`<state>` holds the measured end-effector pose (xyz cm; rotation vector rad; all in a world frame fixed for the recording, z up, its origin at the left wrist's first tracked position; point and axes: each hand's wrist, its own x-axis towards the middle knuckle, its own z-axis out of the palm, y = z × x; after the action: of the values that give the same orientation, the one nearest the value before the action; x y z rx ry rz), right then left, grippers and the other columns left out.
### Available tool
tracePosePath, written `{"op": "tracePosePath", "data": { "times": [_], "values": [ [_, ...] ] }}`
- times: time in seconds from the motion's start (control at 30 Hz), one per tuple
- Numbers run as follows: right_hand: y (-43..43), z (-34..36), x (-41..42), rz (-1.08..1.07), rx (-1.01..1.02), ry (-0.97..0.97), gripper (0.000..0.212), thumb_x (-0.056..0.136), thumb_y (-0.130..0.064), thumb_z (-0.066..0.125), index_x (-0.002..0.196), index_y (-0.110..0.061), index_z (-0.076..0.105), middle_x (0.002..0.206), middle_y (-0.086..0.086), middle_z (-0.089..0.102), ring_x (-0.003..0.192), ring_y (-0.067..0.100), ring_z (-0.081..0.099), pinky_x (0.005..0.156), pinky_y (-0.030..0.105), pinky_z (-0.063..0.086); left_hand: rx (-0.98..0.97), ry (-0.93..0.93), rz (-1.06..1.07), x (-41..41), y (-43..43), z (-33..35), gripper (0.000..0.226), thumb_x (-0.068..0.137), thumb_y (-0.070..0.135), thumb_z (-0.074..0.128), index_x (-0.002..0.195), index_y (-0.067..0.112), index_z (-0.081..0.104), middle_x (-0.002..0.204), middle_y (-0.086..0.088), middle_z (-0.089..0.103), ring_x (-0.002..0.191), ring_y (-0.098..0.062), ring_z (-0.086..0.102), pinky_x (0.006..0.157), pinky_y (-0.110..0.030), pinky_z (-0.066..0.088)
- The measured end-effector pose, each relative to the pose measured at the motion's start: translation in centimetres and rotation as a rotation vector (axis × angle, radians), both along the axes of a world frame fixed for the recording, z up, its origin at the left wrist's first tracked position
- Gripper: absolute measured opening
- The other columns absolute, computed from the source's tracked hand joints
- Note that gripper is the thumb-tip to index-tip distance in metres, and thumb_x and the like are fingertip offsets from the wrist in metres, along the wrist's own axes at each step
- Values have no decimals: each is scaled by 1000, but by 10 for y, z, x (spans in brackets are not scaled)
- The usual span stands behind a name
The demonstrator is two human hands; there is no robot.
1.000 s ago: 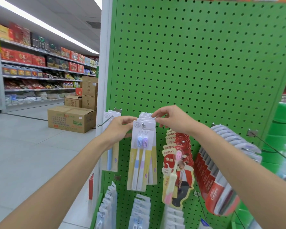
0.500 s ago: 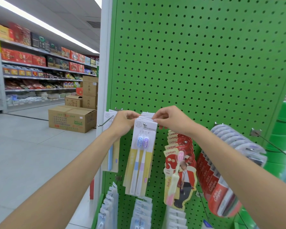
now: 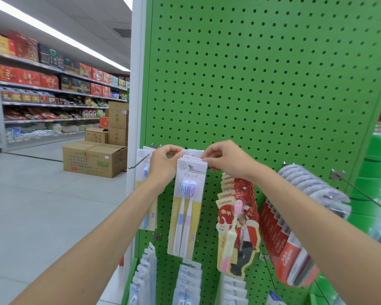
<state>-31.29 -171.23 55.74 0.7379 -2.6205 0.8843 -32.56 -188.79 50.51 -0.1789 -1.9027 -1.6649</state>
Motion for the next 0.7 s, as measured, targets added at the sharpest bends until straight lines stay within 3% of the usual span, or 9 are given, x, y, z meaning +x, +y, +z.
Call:
{"op": "tracePosePath", "data": {
  "times": [0.1, 0.27, 0.37, 0.53, 0.7],
  "values": [
    [0, 0, 1, 2, 3, -1, 7, 94, -17, 63, 92, -14, 69, 87, 5, 73, 63, 2, 62, 63, 19, 52, 6, 3, 31, 1, -3, -5, 3, 94, 14, 64, 95, 13, 66, 91, 4, 66, 85, -8, 60, 74, -23, 51],
    [1, -2, 1, -11, -1, 1, 8, 95, -17, 61, 92, -17, 69, 85, 3, 73, 66, 5, 63, 75, 36, 57, 5, 9, 110, 8, -9, -18, 3, 96, 16, 61, 94, 16, 64, 90, 3, 66, 86, -14, 61, 77, -31, 53],
    [-1, -3, 0, -28, 0, 16, 9, 95, -15, 61, 92, -17, 69, 85, 4, 73, 65, 6, 62, 75, 40, 57, -6, 31, 187, 18, -12, -23, 6, 95, 13, 62, 91, 16, 65, 86, 3, 66, 79, -9, 59, 70, -19, 49],
    [-3, -3, 2, -50, -9, 31, 10, 95, -16, 61, 89, -19, 69, 85, 4, 73, 64, 5, 61, 72, 36, 57, -80, 54, 267, 34, -14, -31, 8, 93, 9, 63, 89, 13, 68, 82, 1, 66, 71, -3, 56, 60, -7, 43],
    [-4, -1, 10, -90, 13, 75, 13, 98, -14, 56, 98, -20, 68, 95, -2, 69, 77, 7, 61, 69, 22, 51, -114, 35, 319, 50, -21, -32, 9, 93, 9, 62, 89, 12, 69, 77, 6, 64, 68, 0, 54, 59, -6, 41]
  ]
}}
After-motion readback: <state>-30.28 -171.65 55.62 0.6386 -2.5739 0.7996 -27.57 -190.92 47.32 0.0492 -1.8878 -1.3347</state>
